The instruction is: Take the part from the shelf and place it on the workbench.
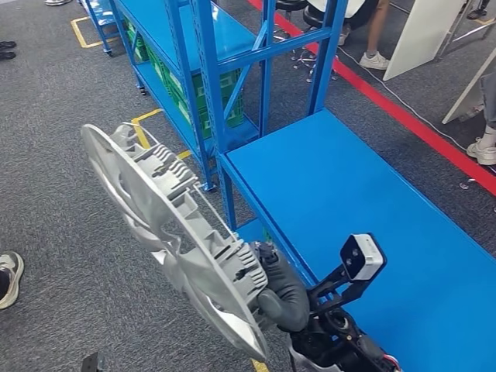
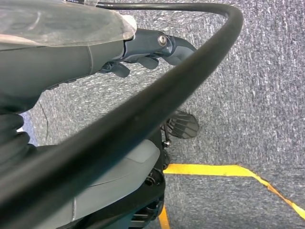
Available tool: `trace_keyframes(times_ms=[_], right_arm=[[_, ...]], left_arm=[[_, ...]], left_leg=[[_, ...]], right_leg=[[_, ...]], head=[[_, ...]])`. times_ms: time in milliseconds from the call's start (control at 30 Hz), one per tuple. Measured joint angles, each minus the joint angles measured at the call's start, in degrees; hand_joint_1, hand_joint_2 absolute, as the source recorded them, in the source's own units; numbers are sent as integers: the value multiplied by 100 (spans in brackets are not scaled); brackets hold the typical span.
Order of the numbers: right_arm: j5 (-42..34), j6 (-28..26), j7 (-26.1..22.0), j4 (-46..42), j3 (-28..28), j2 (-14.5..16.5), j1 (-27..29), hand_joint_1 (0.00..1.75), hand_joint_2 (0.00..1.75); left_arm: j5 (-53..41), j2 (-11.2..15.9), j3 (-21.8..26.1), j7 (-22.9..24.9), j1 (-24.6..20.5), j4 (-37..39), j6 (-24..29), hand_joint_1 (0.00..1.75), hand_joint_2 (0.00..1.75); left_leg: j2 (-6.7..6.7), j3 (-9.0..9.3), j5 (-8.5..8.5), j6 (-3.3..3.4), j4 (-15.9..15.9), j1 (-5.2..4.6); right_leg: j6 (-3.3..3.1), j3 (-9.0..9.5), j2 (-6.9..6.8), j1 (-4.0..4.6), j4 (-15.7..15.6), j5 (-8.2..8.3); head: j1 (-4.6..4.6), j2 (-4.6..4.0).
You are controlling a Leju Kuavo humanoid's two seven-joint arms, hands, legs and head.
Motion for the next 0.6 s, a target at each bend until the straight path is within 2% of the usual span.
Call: trace_keyframes(times_ms=[600], right_arm=[[137,45,29,299,144,167,-40,175,175]], left_arm=[[56,1,-62,-4,0,-2,3,0,175]], left_leg=[[0,-2,-8,7,9,-5]], right_leg=[[4,0,-1,-9,-5,2]], head=[[-9,0]])
